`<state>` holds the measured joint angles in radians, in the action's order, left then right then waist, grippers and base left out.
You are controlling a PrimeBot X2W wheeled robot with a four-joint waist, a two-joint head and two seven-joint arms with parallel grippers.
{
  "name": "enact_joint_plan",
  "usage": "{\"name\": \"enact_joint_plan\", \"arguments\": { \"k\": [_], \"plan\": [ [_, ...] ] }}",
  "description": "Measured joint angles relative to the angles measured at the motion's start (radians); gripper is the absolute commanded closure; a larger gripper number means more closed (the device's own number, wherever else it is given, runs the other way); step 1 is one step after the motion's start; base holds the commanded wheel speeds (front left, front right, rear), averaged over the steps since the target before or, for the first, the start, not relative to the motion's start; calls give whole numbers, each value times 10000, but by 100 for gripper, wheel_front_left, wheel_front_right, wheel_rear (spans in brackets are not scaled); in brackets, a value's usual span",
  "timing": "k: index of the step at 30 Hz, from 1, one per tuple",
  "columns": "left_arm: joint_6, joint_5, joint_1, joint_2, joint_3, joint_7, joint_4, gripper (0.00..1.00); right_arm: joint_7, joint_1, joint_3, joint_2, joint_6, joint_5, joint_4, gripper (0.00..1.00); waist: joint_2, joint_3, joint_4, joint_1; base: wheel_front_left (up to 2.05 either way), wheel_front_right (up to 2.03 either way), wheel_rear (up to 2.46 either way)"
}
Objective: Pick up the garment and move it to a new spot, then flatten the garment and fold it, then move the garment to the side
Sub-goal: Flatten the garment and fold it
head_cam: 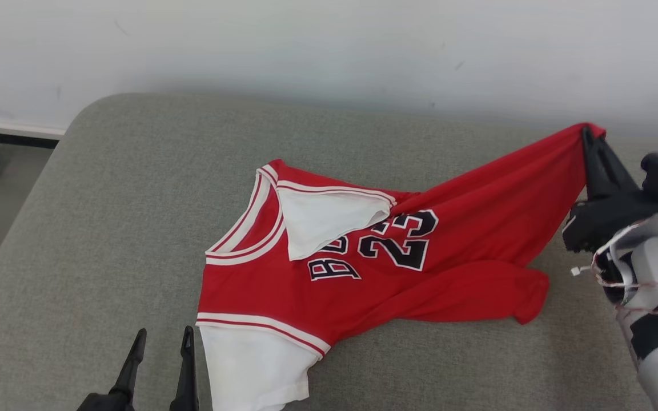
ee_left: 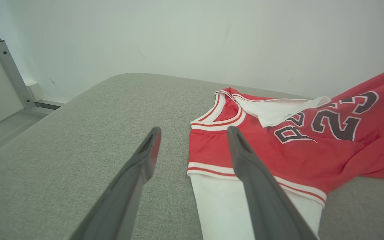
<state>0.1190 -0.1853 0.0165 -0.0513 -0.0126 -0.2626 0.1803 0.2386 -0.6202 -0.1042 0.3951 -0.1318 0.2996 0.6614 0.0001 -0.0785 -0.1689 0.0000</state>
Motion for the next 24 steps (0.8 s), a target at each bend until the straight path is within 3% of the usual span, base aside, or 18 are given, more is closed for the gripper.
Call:
{"name": "enact_joint_plan", "arguments": {
  "k": [6, 7, 8, 10, 16, 24],
  "plan": [
    [2, -161, -418, 0, -403, 0, 81, 0, -458, -2356, -4, 184, 0, -372, 2015, 98, 1, -398, -498, 1, 0, 0, 0],
    [-4, -245, -473, 0, -481, 0, 92, 0, -474, -2574, 29, 176, 0, -474, 2347, 60, 0, -451, -576, 1, 0, 0, 0],
    [-40, -299, -500, 2, -573, 0, 104, 0, -669, -2765, 13, 176, 0, -644, 2736, 0, 0, -500, -657, 1, 0, 0, 0],
    [-69, -376, -552, 0, -669, 0, 109, 0, -1035, -3057, -94, 142, 0, -853, 3457, 0, 0, -599, -790, 0, 0, 0, 0],
    [-224, -464, -651, 0, -662, 0, 94, 0, -660, -3635, -326, -40, 0, -1114, 4416, 0, 0, -838, -848, 1, 0, 0, 0],
    [-267, -318, -534, 6, -255, 0, 75, 0, 134, -3380, -447, -119, 0, -709, 4525, 0, 0, -580, -363, 0, 0, 0, 0]
  ]
}}
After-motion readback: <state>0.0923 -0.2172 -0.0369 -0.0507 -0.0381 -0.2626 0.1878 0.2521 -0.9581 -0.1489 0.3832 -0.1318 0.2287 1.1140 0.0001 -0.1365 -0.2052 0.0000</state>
